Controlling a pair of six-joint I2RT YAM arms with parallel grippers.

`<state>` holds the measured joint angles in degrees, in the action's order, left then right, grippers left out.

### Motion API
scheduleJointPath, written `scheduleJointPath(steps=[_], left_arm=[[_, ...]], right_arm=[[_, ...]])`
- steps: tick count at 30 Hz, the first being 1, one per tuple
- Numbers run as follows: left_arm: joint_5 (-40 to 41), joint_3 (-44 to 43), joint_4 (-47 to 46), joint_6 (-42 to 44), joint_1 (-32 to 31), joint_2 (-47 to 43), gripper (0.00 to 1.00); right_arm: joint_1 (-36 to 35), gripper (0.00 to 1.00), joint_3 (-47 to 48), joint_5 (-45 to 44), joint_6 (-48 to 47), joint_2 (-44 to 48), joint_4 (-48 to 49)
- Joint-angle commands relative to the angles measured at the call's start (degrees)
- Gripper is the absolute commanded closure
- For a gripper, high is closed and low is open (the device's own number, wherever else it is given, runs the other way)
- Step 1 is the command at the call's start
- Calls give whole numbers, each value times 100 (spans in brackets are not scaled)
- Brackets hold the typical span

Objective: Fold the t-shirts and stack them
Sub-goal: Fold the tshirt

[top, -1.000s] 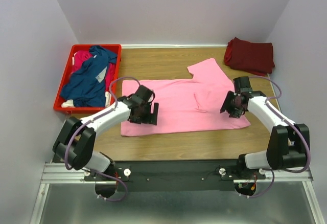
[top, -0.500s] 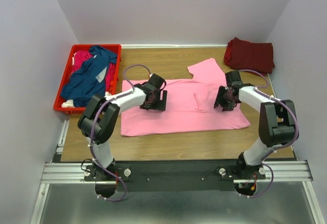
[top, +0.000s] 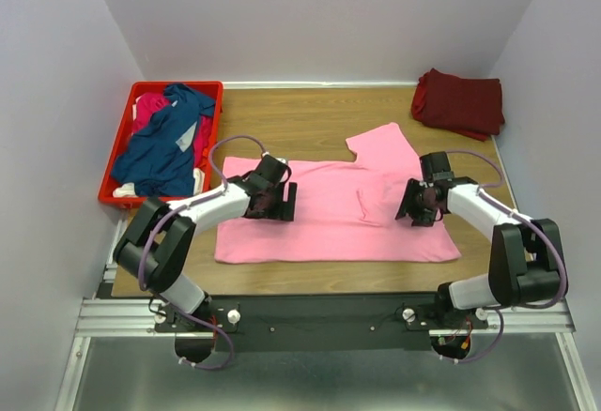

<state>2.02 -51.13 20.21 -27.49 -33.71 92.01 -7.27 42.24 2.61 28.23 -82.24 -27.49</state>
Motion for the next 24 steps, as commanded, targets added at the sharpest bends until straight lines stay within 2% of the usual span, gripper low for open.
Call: scheduleJointPath(steps=[1,5,10,14,21,24], left_arm=[[-439,455,836,-90,-39,-393,10],[-546,45,862,-90,-13,-596,10],[-18,-1027,845,50,698,-378,10],[17,-1529,765,155,1147,-131,10],[500,-1970,853,490,1227,19,10],[632,-1979,836,568,1253,-25,10]], right_arm=[[-29,42,56,-23,157,252,-899],[-20,42,679,-522,-10,156,-978],[41,47,1759,-1306,-343,-379,-803],[330,50,2366,-1351,-458,-1039,-408],[700,62,2991,-956,-863,-2050,173],[990,63,3141,-710,-1081,-2374,287]])
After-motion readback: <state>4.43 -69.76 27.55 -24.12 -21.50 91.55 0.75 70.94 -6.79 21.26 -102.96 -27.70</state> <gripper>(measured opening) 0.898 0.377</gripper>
